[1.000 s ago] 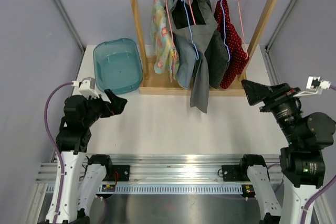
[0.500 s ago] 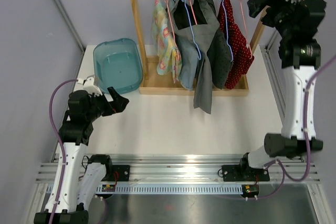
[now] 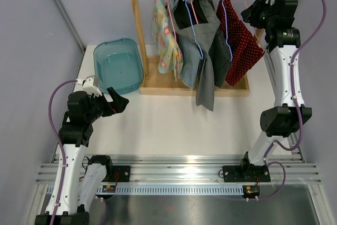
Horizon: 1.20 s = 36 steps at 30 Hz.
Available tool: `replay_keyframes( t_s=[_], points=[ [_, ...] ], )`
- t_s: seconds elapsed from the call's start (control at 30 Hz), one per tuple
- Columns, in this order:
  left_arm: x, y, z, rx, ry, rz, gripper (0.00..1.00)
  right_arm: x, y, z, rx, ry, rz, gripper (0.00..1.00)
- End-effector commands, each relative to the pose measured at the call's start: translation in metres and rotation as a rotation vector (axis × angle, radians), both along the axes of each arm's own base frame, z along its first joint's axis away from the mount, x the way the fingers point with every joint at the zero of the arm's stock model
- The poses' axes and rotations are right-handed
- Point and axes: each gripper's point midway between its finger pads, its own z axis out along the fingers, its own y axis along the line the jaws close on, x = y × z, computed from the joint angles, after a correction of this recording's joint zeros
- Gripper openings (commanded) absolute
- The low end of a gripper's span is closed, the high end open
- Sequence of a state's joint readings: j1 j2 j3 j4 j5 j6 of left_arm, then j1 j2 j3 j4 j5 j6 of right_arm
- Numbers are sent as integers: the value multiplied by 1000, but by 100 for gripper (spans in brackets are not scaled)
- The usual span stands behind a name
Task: Remove the skirt from the hanger
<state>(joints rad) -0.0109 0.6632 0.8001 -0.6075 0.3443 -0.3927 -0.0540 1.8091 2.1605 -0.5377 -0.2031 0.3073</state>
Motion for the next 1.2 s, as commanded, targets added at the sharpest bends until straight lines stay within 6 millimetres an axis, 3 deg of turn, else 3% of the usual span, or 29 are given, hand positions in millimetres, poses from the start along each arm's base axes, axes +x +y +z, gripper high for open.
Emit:
replay_keyframes(
  t_s=[0.0, 0.07, 0.1, 0.23, 0.3, 0.37, 0.5, 0.53, 0.57, 0.6, 0.63, 0.7, 0.73, 0.77, 0.8, 0.83, 0.9, 0.93, 1.0, 1.03, 1.1, 1.13, 1.17],
  points=[
    [4, -4, 8, -20, -39, -21, 99, -3, 3, 18, 5, -66, 8, 27],
    [5, -4, 7, -21, -33, -23, 99, -3, 4, 18, 12, -66, 16, 13],
    [5, -4, 6, -21, -30, -23, 99, -3, 5, 18, 14, -63, 17, 1],
    [5, -3, 6, -13, -28, -19, 99, -11, 8, 30, 23, -75, 34, 0],
    [6, -2, 12, -11, -50, -17, 99, -22, 13, 52, 31, -114, 57, 0],
    [10, 1, 25, 2, -99, 2, 99, -41, 16, 88, 30, -189, 70, 0],
    [18, -9, 78, 18, -202, 12, 99, -85, 18, 138, 20, -289, 66, 0],
    [15, -26, 112, 13, -272, -45, 99, -94, 18, 146, 12, -305, 67, 0],
    [19, -28, 126, 34, -294, -31, 99, -111, 18, 159, 2, -334, 63, 0],
    [32, -38, 125, 83, -274, -52, 99, -120, 17, 162, -14, -340, 58, 0],
    [25, -58, 161, 88, -330, -112, 99, -139, 16, 174, -25, -370, 49, 0],
    [34, -74, 182, 158, -364, -135, 99, -152, 11, 167, -33, -343, 20, 0],
    [39, -103, 179, 178, -342, -209, 99, -168, 12, 173, -36, -356, 21, 0],
    [38, -114, 212, 157, -405, -226, 99, -171, 14, 164, -35, -329, 29, 0],
    [37, -128, 220, 165, -428, -268, 99, -177, 16, 157, -23, -300, 38, 0],
    [33, -160, 233, 147, -457, -339, 99, -190, 21, 150, -17, -282, 66, 0],
    [26, -191, 240, 138, -487, -419, 99, -203, 25, 140, 1, -255, 82, 0],
    [12, -217, 244, 111, -510, -492, 99, -224, 28, 145, 1, -279, 91, 0],
    [0, -256, 233, 107, -510, -599, 99, -235, 30, 128, 15, -239, 98, 0],
    [-20, -281, 234, 74, -538, -676, 99, -254, 32, 132, 19, -260, 101, 0],
    [-50, -323, 208, 75, -534, -816, 99, -267, 38, 120, 53, -229, 126, 0],
    [-58, -336, 211, 50, -566, -834, 99, -284, 44, 119, 64, -239, 153, 0],
    [-63, -350, 198, 57, -561, -863, 99, -292, 48, 117, 90, -231, 167, 0]
  ],
)
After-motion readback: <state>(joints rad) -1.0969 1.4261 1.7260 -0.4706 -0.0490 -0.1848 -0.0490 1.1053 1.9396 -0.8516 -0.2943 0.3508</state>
